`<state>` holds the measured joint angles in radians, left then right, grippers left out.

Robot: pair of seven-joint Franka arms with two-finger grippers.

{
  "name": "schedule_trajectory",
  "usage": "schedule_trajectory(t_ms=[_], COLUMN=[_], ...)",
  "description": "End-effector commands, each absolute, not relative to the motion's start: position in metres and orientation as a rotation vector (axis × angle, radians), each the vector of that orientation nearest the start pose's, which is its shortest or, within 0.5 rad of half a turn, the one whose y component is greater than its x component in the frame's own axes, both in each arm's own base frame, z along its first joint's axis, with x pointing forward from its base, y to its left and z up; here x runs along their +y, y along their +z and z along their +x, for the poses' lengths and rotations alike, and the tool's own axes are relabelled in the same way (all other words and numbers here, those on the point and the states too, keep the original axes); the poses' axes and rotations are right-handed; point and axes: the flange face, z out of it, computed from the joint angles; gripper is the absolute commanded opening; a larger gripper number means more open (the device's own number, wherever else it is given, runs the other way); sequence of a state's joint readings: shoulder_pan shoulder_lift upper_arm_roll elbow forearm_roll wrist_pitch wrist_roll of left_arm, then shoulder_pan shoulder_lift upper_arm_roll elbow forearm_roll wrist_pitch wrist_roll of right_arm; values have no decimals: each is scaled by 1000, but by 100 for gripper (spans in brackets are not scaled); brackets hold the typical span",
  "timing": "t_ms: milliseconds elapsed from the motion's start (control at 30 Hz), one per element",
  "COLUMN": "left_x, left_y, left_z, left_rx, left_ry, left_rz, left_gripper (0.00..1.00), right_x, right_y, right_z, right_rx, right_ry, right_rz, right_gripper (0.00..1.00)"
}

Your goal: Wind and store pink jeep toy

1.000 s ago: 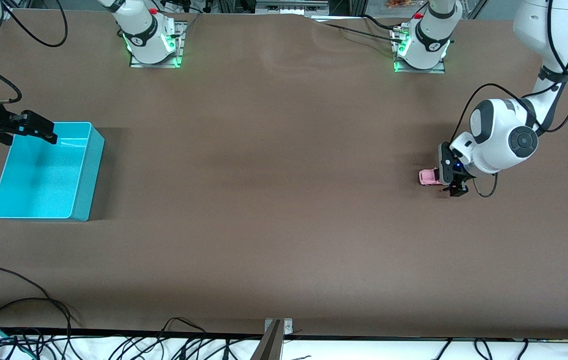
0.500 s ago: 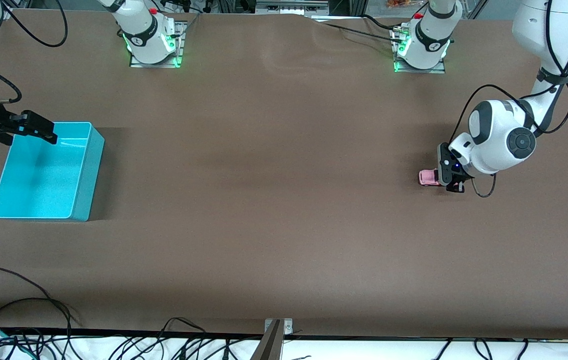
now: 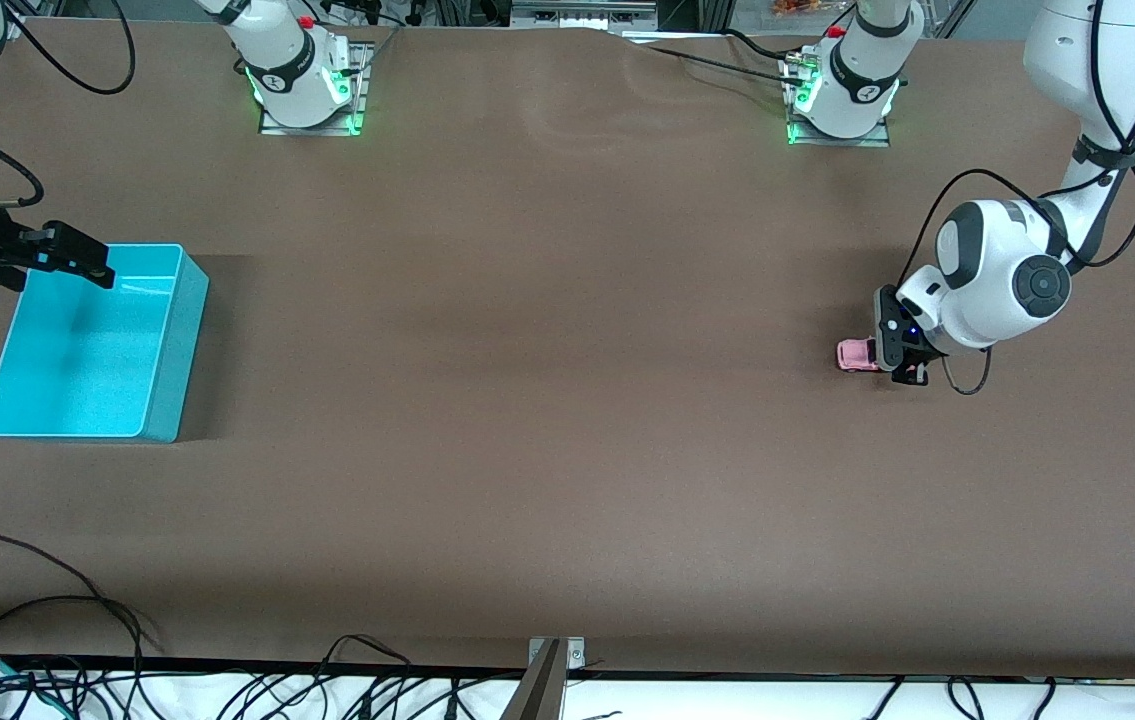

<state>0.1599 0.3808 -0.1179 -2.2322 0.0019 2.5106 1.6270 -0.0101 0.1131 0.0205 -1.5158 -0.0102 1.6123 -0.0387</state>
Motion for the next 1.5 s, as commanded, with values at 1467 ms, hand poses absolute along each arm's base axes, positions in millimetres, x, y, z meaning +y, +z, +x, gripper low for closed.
schedule_trajectory(t_ms=[1467], left_x=[245], left_y=[136], left_z=[503], left_rx=[2355], left_ry=[48], left_rz=[-2300], left_gripper=[10], right_x=[3], right_y=[594], right_z=[594], right_rx=[-64], right_ry=[10], right_rz=[-3160], right_gripper=[100])
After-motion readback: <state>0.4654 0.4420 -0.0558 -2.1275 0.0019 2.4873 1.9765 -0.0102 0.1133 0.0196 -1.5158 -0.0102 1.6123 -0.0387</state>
